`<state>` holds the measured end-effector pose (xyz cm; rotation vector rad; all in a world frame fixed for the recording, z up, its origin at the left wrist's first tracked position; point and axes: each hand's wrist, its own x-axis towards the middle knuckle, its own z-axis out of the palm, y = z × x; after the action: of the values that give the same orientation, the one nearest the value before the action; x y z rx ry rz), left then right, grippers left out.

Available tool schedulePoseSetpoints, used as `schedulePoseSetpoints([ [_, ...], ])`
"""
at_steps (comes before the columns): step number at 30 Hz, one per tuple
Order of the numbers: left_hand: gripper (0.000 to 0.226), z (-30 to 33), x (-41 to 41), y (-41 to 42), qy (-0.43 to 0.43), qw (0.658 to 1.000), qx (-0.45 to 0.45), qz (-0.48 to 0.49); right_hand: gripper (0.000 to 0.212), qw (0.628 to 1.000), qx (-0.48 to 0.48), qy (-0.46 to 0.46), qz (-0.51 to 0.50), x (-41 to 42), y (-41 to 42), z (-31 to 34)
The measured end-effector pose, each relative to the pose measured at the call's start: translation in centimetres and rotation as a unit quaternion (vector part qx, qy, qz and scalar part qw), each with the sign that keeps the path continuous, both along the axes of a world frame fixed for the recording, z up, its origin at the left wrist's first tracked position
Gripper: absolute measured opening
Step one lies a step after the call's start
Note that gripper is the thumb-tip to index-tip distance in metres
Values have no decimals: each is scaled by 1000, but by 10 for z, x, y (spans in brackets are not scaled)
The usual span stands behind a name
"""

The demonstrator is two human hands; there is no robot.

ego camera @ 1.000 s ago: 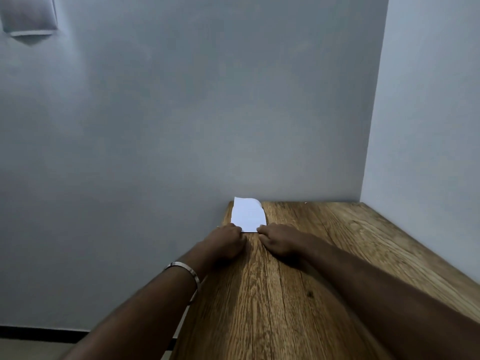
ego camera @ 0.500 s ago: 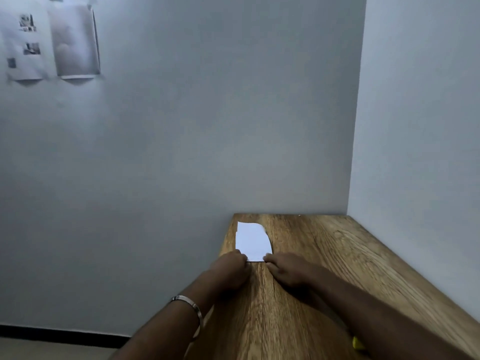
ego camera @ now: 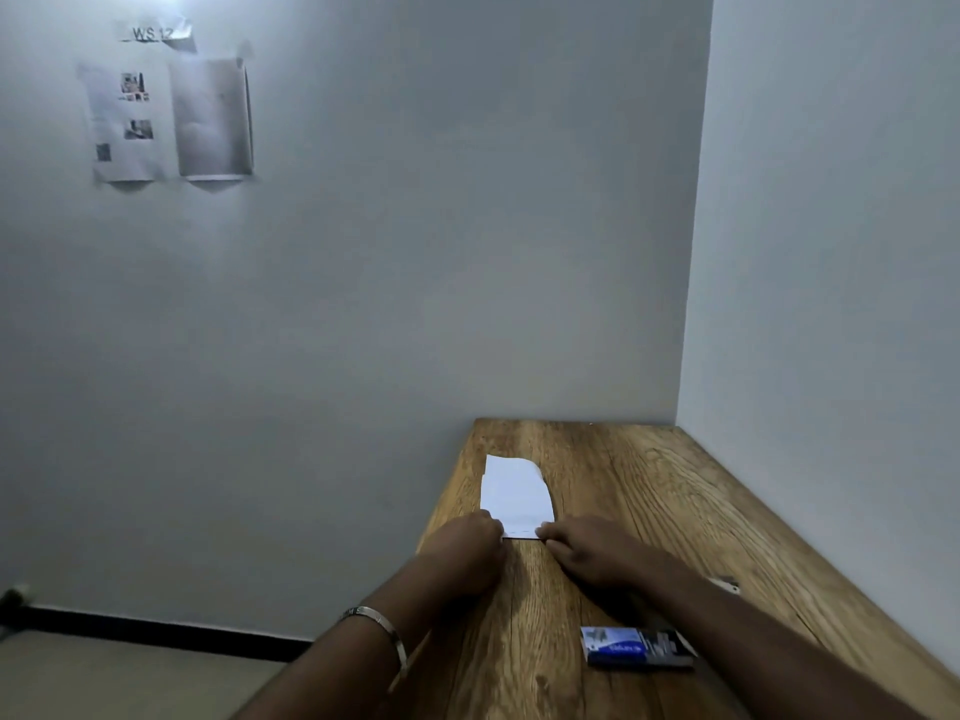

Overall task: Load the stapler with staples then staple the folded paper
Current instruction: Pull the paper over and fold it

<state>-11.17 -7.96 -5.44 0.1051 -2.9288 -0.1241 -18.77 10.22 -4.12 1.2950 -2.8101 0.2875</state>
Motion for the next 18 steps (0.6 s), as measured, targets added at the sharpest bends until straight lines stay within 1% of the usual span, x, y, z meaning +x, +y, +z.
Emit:
schedulePoseSetpoints([
  [11,26,9,47,21,-20,997,-66,-17,28,997,-22,61,46,47,26,10],
  [15,28,9,50,19,-1,999,-39,-33,32,997,-30,58,47,49,27,10],
  [18,33,5,51,13,36,998,-16,-49,42,997,-52,47,35,49,28,8],
])
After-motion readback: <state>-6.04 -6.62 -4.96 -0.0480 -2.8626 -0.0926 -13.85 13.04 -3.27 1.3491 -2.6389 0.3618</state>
